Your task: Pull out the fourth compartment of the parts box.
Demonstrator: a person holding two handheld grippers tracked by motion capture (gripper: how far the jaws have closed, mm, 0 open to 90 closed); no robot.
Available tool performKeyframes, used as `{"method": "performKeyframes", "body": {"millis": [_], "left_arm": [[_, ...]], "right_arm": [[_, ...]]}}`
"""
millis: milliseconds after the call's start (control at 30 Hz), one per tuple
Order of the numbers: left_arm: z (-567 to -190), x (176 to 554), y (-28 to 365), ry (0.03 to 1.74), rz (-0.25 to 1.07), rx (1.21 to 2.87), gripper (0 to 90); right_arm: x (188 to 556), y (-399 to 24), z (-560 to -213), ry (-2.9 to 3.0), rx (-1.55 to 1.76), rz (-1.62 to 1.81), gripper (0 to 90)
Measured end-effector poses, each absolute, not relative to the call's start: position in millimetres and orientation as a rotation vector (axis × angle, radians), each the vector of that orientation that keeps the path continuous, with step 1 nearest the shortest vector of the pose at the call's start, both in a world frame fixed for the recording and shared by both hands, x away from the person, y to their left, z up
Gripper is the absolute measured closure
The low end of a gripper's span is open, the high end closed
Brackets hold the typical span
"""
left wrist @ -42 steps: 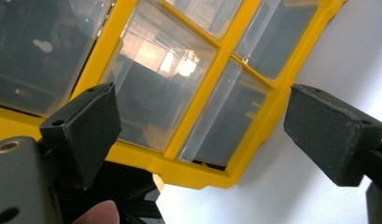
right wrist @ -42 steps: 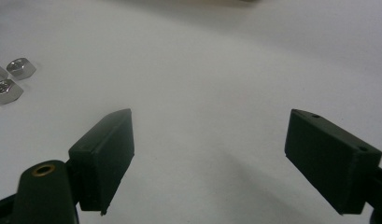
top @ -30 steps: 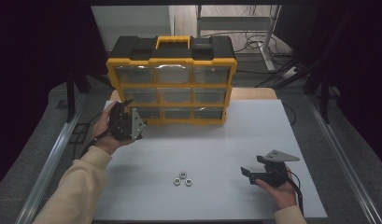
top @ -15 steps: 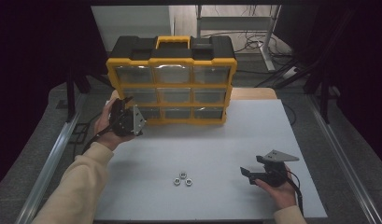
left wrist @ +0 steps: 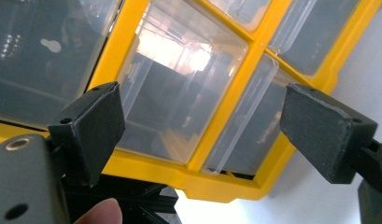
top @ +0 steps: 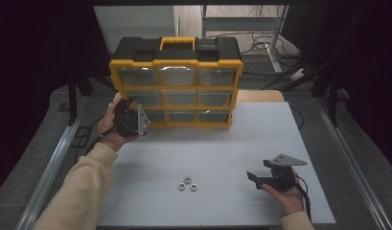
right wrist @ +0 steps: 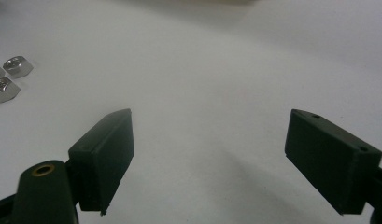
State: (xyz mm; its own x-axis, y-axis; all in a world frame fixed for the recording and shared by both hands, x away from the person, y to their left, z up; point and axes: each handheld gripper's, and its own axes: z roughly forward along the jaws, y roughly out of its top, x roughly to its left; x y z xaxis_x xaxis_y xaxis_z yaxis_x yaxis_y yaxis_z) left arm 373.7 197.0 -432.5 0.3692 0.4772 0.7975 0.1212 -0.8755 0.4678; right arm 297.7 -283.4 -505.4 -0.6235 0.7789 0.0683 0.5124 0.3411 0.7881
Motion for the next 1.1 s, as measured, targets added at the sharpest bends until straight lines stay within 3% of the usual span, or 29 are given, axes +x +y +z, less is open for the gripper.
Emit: {"method": "performKeyframes", "body": {"millis": [1100], "left_arm": [[-435, 401, 198, 0.494, 1.585, 2.295, 18.0]], "right_arm": [[298, -282, -507, 2.304, 1.153, 1.151, 16.3]]}}
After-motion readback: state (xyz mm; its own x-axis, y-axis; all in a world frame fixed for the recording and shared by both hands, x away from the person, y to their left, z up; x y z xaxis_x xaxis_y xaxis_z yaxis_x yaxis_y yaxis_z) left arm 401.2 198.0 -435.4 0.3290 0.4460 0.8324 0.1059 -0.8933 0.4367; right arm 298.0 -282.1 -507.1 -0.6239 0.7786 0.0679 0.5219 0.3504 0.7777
